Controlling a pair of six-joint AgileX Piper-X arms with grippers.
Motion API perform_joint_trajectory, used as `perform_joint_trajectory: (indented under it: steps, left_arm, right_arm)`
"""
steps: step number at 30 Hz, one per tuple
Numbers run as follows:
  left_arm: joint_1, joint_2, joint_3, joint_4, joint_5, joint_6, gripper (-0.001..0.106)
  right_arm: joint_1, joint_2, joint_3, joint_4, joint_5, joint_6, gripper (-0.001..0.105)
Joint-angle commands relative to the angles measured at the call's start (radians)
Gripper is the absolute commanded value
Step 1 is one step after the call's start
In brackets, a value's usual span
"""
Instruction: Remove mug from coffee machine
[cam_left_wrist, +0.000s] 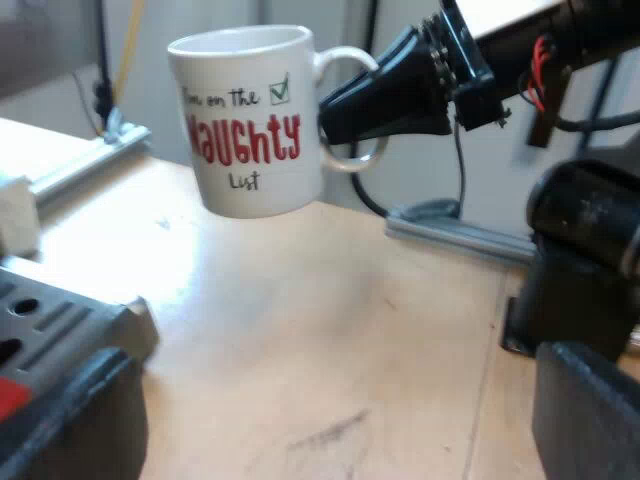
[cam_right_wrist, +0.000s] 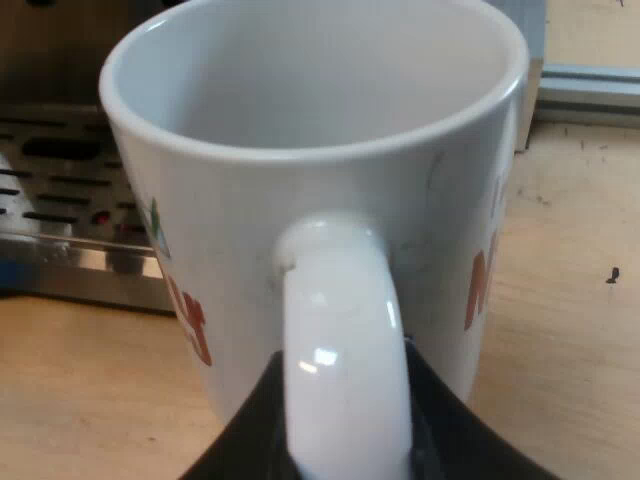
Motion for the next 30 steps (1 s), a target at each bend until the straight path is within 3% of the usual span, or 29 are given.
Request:
perform_joint_trajectory:
  steps: [1, 5, 10, 14, 20, 30]
  left_arm:
    - [-0.019, 0.061, -0.007, -0.069, 0.023, -0.011, 0.080]
    - [-0.045, 0.154, -0.007, -0.126, 0.028, -0.011, 0.080]
    - [-0.053, 0.186, -0.007, -0.135, 0.028, -0.011, 0.080]
    - [-0.075, 0.324, -0.007, -0.194, 0.028, 0.003, 0.080]
    - [-0.075, 0.368, -0.007, -0.277, 0.028, 0.003, 0.080]
    - [-0.075, 0.379, -0.007, -0.282, 0.024, 0.003, 0.080]
  right_arm:
    - [-0.001, -0.005, -0.016, 0.005, 0.065, -0.002, 0.000]
    - [-0.001, -0.005, 0.008, 0.011, 0.145, -0.002, 0.000]
    - [-0.001, -0.005, 0.064, 0.009, 0.147, 0.041, 0.000]
    - [-0.001, -0.005, 0.124, -0.054, 0.157, 0.049, 0.000]
    - [-0.001, -0.005, 0.216, -0.213, 0.224, 0.049, 0.000]
    - [-0.001, -0.005, 0.295, -0.285, 0.252, 0.047, 0.000]
